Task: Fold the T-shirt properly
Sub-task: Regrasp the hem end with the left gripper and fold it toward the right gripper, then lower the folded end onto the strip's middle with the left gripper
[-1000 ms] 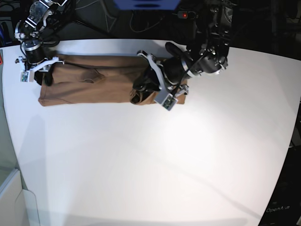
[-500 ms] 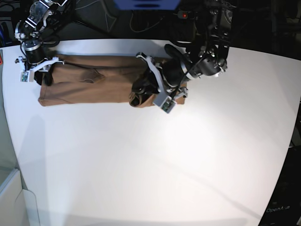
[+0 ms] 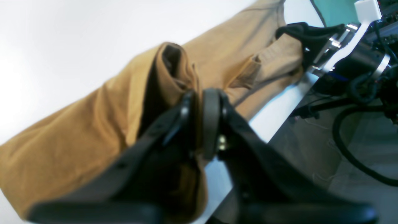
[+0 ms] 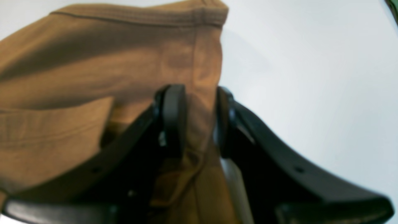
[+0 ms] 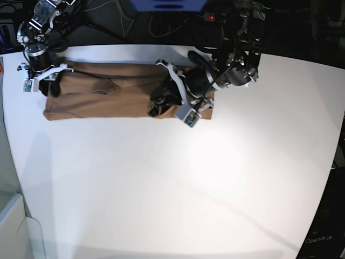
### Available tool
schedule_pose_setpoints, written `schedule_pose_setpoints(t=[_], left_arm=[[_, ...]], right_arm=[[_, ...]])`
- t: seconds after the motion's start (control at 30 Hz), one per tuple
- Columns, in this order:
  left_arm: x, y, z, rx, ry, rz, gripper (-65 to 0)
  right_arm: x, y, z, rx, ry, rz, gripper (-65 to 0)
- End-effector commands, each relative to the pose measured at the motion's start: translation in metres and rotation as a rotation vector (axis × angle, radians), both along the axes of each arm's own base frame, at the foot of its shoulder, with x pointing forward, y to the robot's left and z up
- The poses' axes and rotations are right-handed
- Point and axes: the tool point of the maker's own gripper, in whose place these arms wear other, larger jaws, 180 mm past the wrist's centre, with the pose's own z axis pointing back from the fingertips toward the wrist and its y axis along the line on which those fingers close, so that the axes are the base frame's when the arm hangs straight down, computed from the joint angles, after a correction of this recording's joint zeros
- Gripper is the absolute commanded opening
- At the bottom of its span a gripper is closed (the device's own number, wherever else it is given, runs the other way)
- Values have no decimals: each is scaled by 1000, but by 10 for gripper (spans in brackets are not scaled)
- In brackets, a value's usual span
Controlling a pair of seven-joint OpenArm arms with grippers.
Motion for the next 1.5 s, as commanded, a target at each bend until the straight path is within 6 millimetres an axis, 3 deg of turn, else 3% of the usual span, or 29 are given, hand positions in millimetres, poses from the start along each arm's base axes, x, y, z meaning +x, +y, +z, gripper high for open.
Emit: schedule_pose_setpoints(t=[0.0,0.13,0.23,0.5,0.7,0.8,0.97,1.37,1.47], left_arm=[[5,-5,15,-47,-40,-1,-512],[3,-6,16,-49,-44,-7,-371],[2,-6,16,-49,-43,-8,-313],[4,-1,18,-39,-53,-2,-294],[2,8,9,-5,-40,-4,-296],[1,9,-7,9,7,-3,-368],[2,12,-35,22,84,2,-641],[1,13,-42,33,102,3,-625],[9,13,-46,36,111,5,-625]], right_arm=[[-24,-2,-23,-30,159,16,-477],[-25,-2,-23,-30,161,16,-477],[-25,-1,-23,-29,161,17,-477],[-25,-1,-23,-29,161,17,-477],[-25,-1,-23,-29,161,17,-477],[-24,-2,-23,-29,159,17,-477],[-24,-2,-23,-29,159,17,-477],[-24,-2,-23,-31,159,17,-477],[-24,-2,-23,-31,159,17,-477]])
